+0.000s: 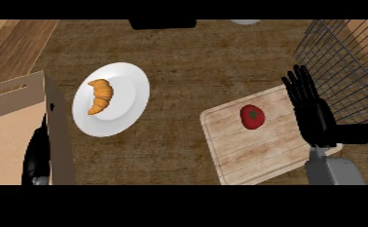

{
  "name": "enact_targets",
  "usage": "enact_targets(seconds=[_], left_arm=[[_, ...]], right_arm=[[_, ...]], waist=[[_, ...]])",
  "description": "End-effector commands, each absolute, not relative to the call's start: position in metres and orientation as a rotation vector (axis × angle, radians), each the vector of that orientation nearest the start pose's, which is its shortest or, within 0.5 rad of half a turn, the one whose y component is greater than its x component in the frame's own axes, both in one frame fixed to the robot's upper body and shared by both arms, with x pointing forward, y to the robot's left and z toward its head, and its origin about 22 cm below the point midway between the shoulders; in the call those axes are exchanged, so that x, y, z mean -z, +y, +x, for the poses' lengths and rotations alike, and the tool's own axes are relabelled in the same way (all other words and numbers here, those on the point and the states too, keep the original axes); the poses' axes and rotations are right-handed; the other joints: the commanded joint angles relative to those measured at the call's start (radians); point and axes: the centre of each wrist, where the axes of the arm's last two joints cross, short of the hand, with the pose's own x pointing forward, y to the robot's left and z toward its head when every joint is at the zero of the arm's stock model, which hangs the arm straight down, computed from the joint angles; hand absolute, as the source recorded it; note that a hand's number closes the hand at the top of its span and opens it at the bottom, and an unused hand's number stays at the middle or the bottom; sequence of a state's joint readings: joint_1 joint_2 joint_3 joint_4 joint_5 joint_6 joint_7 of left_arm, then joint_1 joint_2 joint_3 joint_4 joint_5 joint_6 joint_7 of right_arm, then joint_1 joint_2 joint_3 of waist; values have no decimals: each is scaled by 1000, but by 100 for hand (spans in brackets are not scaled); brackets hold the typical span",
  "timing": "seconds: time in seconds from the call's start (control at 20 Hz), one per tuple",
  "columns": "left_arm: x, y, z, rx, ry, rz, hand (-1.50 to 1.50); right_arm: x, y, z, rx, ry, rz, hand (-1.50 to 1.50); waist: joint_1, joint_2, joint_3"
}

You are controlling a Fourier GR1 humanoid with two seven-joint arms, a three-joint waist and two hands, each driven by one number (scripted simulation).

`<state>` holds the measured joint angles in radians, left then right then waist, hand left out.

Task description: Pick the tomato from the cutting board and place it in the basket

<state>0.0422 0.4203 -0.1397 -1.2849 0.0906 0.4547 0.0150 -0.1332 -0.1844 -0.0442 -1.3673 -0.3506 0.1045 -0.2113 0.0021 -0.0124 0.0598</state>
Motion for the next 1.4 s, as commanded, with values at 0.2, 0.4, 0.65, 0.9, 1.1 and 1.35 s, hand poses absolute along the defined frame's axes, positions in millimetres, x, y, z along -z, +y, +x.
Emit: enact_targets(seconds=[0.2, 0.4, 0.65, 0.9, 1.1, 1.35], left_arm=[[-13, 299, 255, 100, -1456, 372, 0], [-12, 287, 257, 133, -1427, 250, 0], [-29, 316, 279, 77, -1405, 202, 0], [-26, 321, 282, 72, -1387, 208, 0], [-42, 320, 290, 73, -1387, 217, 0], [-31, 319, 281, 75, -1365, 190, 0]], right_arm=[[-80, -243, 343, -251, -1933, 682, 150], [-136, -212, 338, -964, -2036, 792, -150], [-92, -169, 309, -1061, -2191, 797, -150], [-119, -160, 292, -1140, -2093, 572, -150], [-177, -179, 306, -1391, -1938, 302, -150], [-248, -203, 311, -1523, -1884, -299, -150]], waist=[[56, 28, -54], [56, 20, -59], [0, 19, -59], [-8, 10, -61], [-15, 4, -63], [-9, 1, -64]])
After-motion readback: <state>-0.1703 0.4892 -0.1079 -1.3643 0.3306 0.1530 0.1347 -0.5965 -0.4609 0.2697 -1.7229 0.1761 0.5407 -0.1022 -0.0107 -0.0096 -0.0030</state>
